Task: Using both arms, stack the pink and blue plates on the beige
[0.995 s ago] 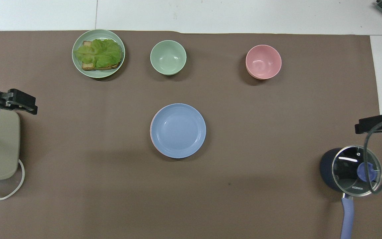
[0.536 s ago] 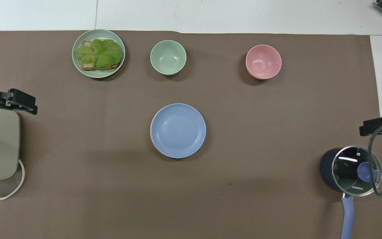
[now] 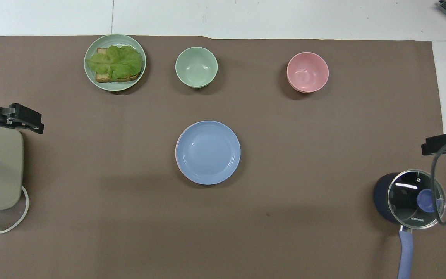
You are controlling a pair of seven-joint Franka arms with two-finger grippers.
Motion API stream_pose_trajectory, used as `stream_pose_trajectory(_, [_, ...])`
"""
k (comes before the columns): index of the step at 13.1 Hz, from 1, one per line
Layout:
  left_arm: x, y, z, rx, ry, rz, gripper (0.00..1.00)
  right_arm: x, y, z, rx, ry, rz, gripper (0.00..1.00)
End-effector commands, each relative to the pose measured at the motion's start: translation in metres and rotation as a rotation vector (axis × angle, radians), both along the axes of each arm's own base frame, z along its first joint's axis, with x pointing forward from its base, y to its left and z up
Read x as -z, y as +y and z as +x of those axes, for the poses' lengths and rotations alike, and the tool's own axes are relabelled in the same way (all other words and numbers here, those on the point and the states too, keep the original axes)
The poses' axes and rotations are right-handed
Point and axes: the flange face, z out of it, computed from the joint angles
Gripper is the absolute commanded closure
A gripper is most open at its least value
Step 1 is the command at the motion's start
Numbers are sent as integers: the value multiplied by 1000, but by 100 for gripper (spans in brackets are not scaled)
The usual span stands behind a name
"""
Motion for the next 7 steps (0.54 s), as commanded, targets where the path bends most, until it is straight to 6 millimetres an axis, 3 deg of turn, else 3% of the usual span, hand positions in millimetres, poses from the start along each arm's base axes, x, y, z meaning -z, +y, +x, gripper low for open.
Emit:
stream_pose_trajectory(1, [-5, 3, -4, 7, 2, 15, 0, -1, -3, 3, -25, -9, -25, 0])
stream_pose_trajectory(7, [-5, 3, -4, 7, 3, 15, 0, 1, -6, 0, -14, 3, -4, 0])
